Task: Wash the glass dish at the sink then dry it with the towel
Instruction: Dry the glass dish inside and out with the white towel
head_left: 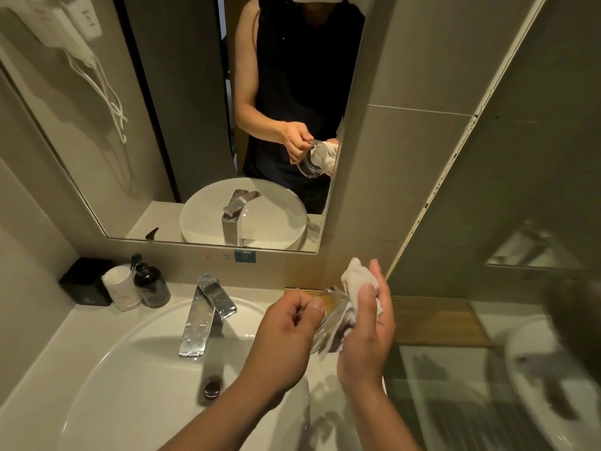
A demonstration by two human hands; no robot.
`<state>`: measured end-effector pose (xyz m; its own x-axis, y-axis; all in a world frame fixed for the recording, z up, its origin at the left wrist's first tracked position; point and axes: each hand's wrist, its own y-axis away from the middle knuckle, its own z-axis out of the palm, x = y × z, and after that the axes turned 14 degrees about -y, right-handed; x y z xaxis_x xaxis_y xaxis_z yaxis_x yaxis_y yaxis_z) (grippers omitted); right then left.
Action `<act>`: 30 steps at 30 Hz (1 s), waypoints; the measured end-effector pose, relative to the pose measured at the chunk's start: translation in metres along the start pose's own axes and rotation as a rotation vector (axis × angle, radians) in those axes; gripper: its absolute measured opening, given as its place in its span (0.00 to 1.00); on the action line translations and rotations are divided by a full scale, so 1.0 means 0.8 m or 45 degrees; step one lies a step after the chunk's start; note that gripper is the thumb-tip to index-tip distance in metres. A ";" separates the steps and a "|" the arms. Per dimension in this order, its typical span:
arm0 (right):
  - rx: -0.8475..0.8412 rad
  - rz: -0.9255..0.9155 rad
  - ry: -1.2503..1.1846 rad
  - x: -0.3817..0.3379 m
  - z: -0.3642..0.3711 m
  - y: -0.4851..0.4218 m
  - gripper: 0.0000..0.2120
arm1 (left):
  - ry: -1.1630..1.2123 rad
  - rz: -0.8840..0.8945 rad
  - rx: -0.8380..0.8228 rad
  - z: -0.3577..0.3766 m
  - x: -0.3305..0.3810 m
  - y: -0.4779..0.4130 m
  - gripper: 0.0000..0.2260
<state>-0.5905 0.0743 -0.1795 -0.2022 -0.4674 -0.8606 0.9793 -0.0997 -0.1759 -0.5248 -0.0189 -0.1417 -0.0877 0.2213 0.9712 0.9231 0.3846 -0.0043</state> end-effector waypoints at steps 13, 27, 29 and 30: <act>-0.142 -0.012 0.217 -0.003 0.011 0.046 0.27 | 0.094 -0.029 0.196 0.027 -0.010 -0.021 0.12; -0.362 0.304 0.767 0.063 -0.118 0.020 0.18 | 0.437 -0.252 0.084 0.046 -0.055 -0.050 0.11; -0.450 0.323 1.025 0.086 -0.157 0.020 0.17 | 0.360 -0.222 0.078 0.047 -0.068 -0.055 0.10; -0.477 0.317 1.160 0.100 -0.177 0.023 0.18 | 0.245 -0.177 0.066 0.048 -0.074 -0.056 0.10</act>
<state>-0.5884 0.1592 -0.3189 -0.0660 0.4253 -0.9026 0.9630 0.2642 0.0540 -0.5750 -0.0150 -0.2081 -0.1351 -0.0100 0.9908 0.8863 0.4459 0.1253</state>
